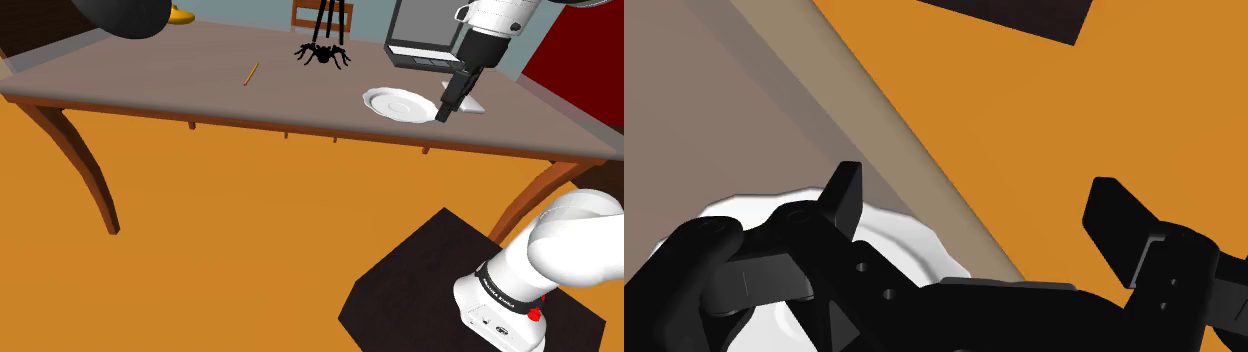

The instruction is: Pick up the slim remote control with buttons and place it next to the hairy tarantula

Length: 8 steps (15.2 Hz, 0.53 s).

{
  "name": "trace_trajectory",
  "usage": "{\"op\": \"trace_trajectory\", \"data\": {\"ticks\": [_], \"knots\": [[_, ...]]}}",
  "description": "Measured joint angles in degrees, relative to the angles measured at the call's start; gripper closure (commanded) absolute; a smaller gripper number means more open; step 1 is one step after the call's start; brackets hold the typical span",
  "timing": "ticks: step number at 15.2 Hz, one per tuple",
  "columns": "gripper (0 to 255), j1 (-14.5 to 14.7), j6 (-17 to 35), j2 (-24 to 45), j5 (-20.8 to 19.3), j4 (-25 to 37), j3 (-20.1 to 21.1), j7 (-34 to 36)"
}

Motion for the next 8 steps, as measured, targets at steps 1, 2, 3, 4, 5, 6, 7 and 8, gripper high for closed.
{"op": "trace_trajectory", "data": {"ticks": [1, 2, 3, 4, 5, 6, 7, 8], "knots": [[0, 0.00, 0.00, 0.00, 0.00, 0.00, 0.00, 0.00], [0, -0.43, 0.19, 0.41, -0.20, 0.21, -0.16, 0.41], [0, -1.24, 0.91, 1.78, -0.72, 0.80, -0.74, 0.64], [0, -1.98, 1.36, 3.06, -1.01, 1.58, -0.94, 1.50], [0, -2.89, 2.05, 4.50, -1.53, 2.29, -1.48, 2.05], [0, -3.69, 2.51, 5.40, -1.84, 2.68, -1.73, 3.00], [0, -4.59, 3.04, 6.78, -2.31, 3.52, -2.24, 3.71], [0, -5.45, 3.65, 8.15, -2.70, 4.25, -2.65, 4.55]]}}
